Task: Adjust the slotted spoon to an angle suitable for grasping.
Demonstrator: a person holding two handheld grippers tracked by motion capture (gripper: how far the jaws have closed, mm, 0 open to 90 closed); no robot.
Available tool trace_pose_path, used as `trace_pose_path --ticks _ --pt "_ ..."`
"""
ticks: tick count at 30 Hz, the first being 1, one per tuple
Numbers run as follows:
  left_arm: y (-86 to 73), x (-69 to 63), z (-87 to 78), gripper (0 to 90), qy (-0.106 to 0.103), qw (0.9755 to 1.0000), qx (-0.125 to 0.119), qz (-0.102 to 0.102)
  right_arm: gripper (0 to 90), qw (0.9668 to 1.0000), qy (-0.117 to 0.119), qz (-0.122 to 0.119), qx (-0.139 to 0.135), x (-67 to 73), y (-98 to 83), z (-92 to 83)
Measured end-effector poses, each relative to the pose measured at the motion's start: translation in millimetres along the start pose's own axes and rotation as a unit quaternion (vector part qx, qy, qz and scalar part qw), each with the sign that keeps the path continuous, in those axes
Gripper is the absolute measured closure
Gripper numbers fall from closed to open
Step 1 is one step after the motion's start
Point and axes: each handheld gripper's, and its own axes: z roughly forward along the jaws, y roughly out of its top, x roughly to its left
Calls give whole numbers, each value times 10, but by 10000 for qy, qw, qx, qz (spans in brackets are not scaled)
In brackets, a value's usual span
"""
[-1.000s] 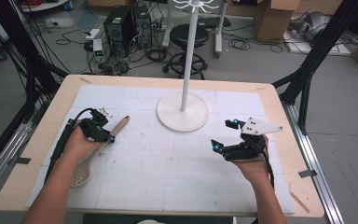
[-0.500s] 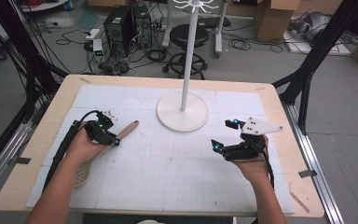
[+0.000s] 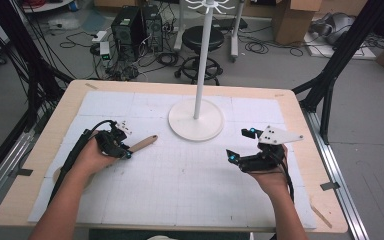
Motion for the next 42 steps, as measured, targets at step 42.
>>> trace_pose_path --ticks 42 --pt "198 -67 -844 731 -219 9866 -1610 146 105 9999 12 103 -22 -27 -6 50"
